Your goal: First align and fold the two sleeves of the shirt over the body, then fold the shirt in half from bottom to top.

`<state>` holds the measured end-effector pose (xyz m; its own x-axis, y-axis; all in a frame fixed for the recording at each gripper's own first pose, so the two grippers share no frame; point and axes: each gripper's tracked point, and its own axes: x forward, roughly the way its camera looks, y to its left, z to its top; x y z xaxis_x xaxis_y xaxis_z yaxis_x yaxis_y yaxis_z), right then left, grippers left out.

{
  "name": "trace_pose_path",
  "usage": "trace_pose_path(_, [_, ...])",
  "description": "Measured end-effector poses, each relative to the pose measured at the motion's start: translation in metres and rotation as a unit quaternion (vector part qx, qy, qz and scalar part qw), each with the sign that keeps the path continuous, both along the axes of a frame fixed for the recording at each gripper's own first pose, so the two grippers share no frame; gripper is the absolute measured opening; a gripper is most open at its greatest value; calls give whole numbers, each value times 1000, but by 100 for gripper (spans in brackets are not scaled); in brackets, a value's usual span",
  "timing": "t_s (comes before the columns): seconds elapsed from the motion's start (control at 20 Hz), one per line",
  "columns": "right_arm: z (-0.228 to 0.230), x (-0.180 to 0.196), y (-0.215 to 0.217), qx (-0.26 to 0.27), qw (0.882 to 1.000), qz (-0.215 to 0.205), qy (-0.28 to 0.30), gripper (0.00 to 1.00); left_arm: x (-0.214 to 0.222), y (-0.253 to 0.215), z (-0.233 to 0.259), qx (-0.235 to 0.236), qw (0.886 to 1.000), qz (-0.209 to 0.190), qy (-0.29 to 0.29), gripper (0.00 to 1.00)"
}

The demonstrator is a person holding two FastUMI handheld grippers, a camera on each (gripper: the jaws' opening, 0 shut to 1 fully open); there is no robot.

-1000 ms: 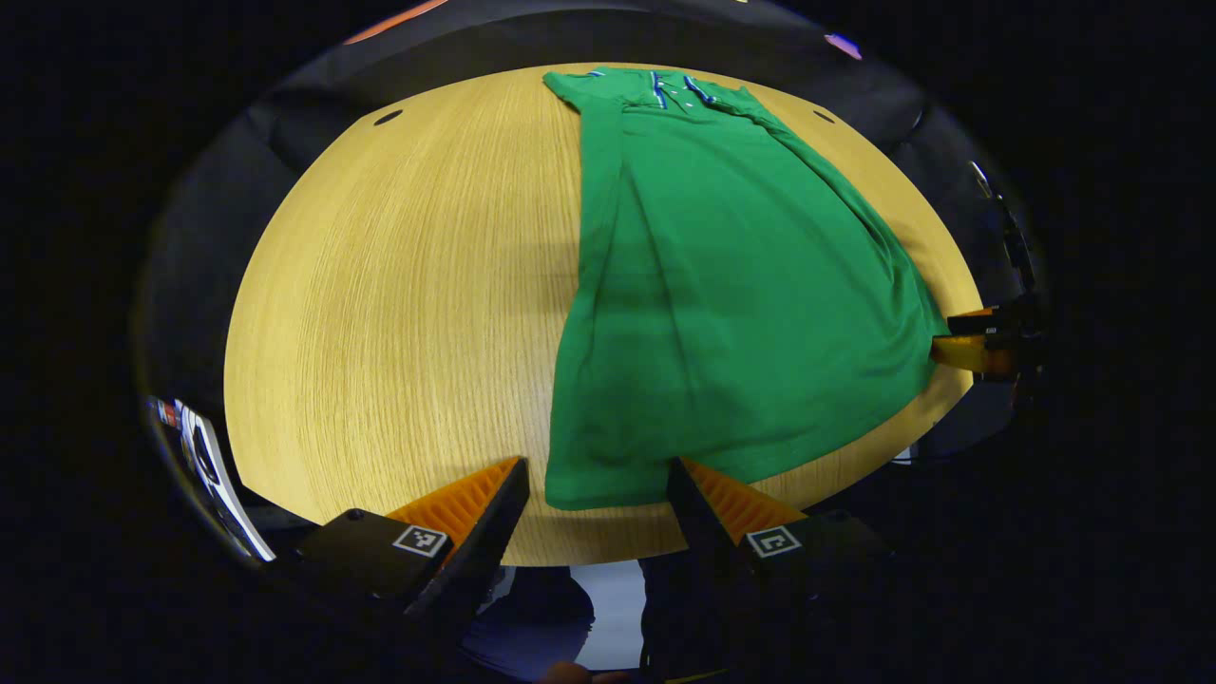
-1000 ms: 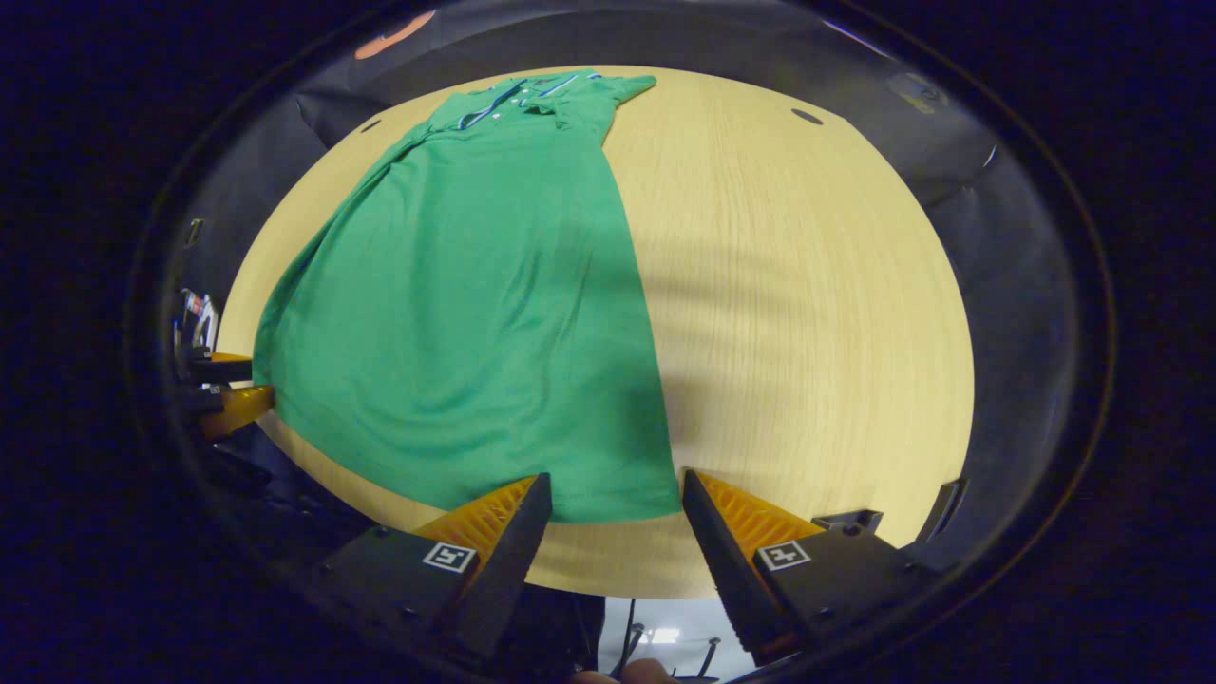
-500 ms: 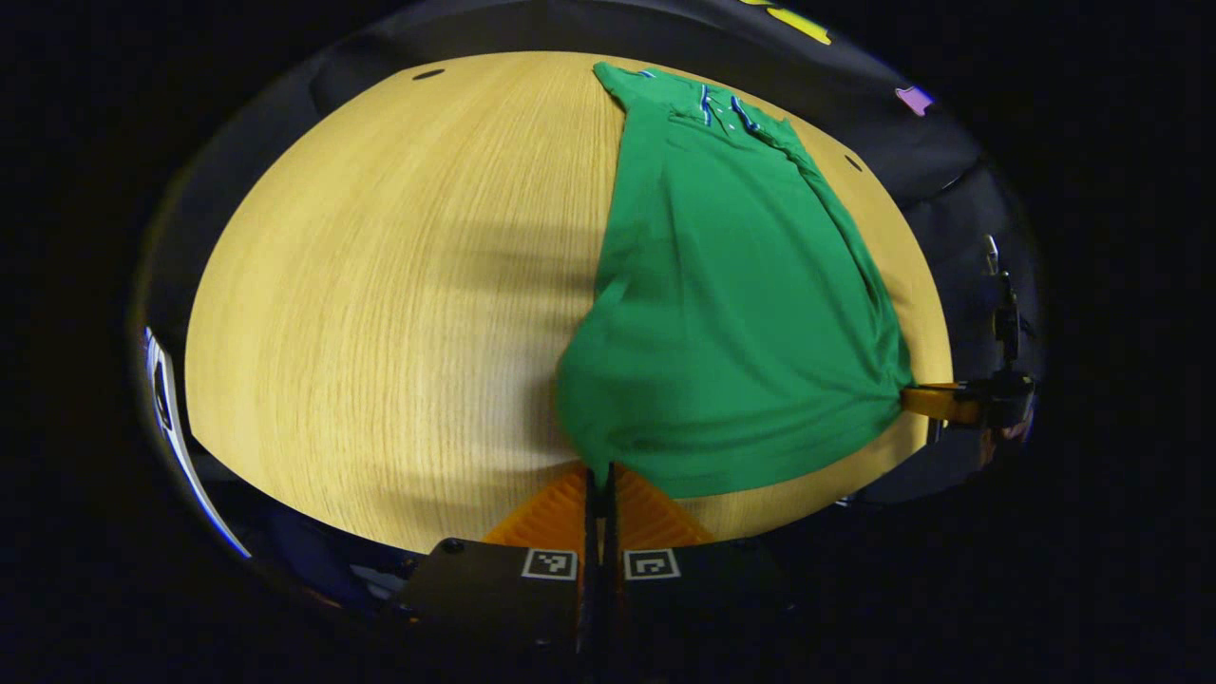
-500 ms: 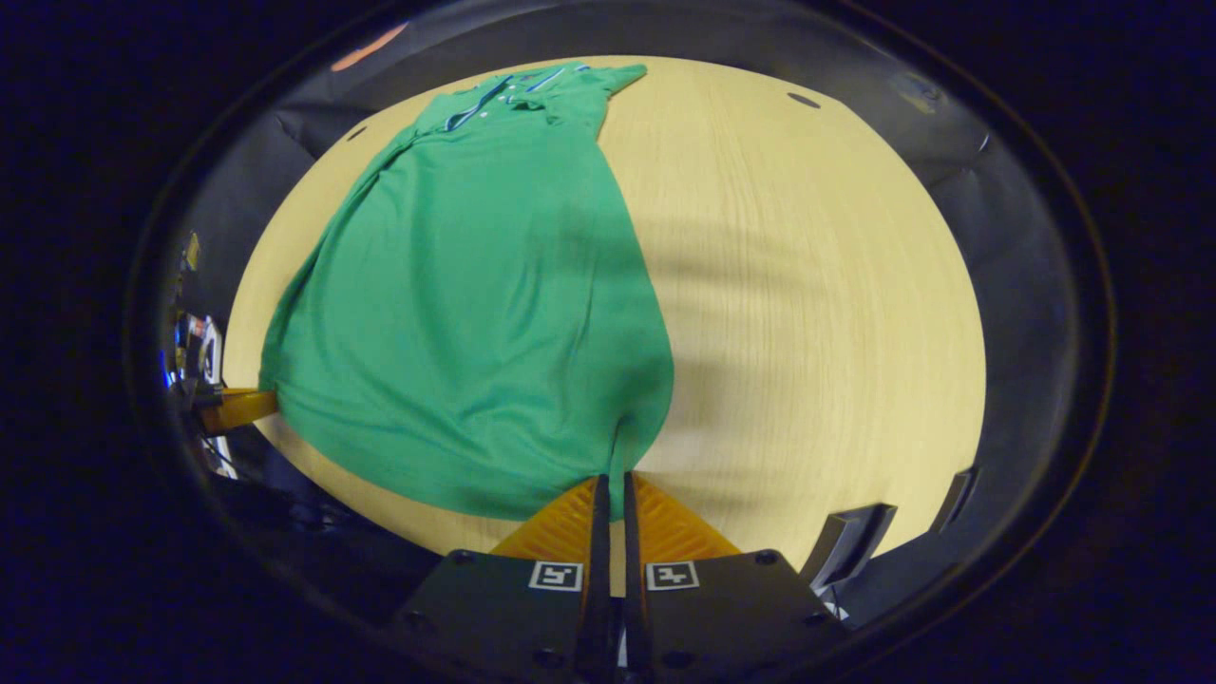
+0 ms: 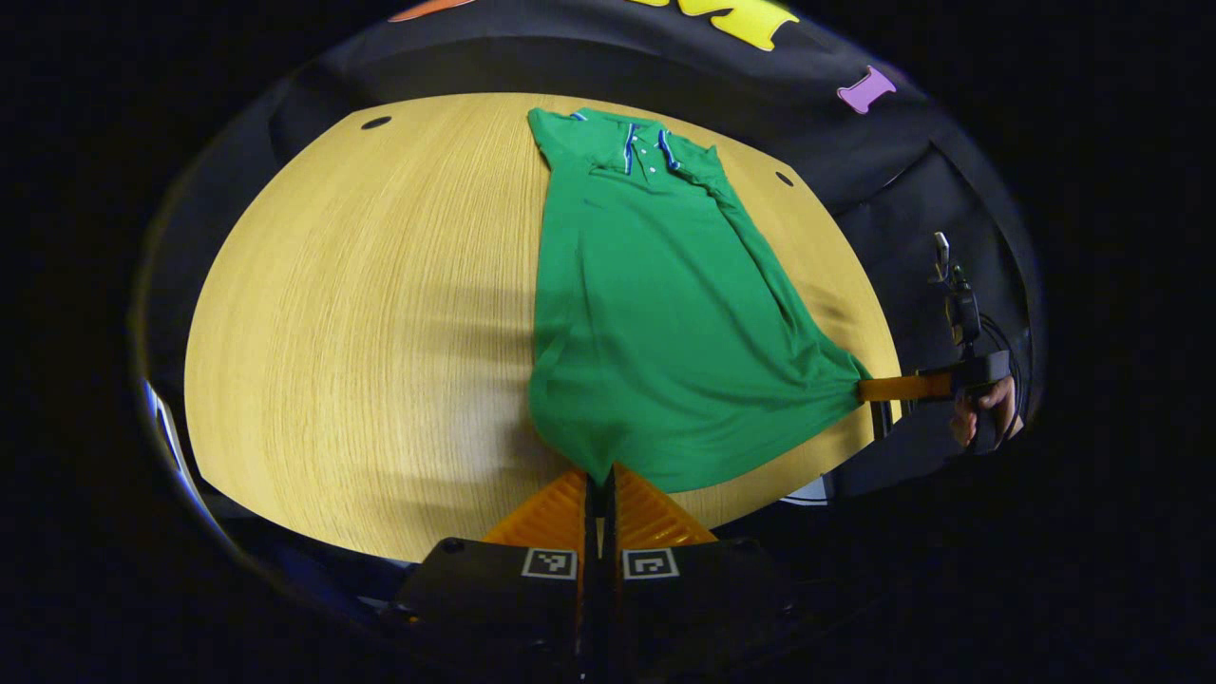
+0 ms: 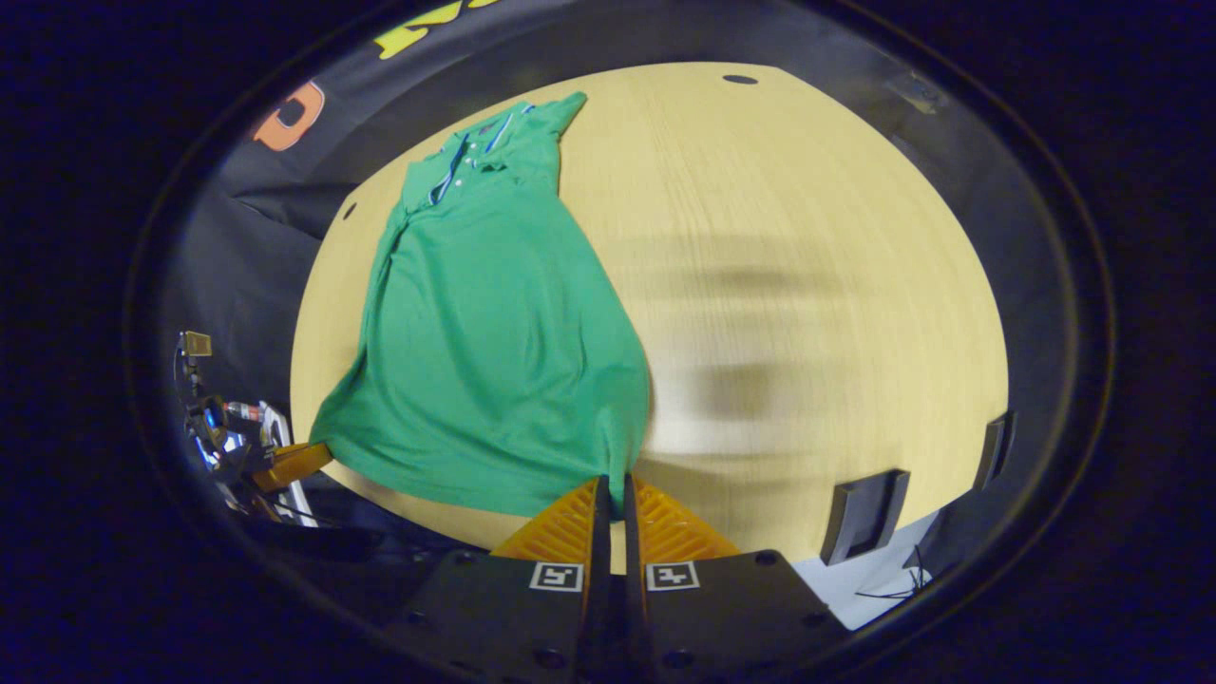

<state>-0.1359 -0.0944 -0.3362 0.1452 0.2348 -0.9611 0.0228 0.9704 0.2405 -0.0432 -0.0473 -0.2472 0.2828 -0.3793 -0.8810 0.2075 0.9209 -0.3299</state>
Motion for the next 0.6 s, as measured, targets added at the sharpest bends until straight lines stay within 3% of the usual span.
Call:
trace_pose_path(0.25, [40, 44, 6, 11, 998, 9, -56, 10, 56, -3, 39, -10, 998, -4, -67, 4])
trace_pose_path(0.6, [105, 152, 23, 18, 985, 16, -168, 10, 143, 1, 87, -3, 987, -20, -160, 4])
